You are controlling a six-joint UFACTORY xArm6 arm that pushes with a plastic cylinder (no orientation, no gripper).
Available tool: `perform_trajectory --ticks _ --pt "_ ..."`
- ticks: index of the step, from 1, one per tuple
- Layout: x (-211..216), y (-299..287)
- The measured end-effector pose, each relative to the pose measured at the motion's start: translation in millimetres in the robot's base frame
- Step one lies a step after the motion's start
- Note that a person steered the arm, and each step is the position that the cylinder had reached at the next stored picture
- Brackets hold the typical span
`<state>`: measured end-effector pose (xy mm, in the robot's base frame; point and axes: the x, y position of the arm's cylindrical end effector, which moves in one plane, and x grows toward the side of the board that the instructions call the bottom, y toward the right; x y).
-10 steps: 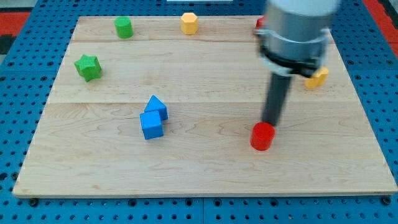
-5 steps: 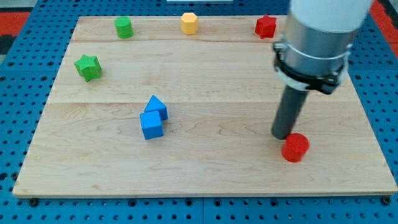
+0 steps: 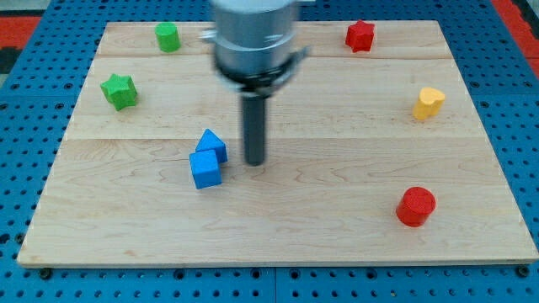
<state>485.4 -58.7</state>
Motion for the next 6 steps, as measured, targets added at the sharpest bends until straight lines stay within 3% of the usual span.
perform_trajectory --ticks 1,3,5,6 --pt "8.7 -82.7" --pt "24.9 -90.5" --pt "41.0 -166.0" --pt "-6.8 -163.1"
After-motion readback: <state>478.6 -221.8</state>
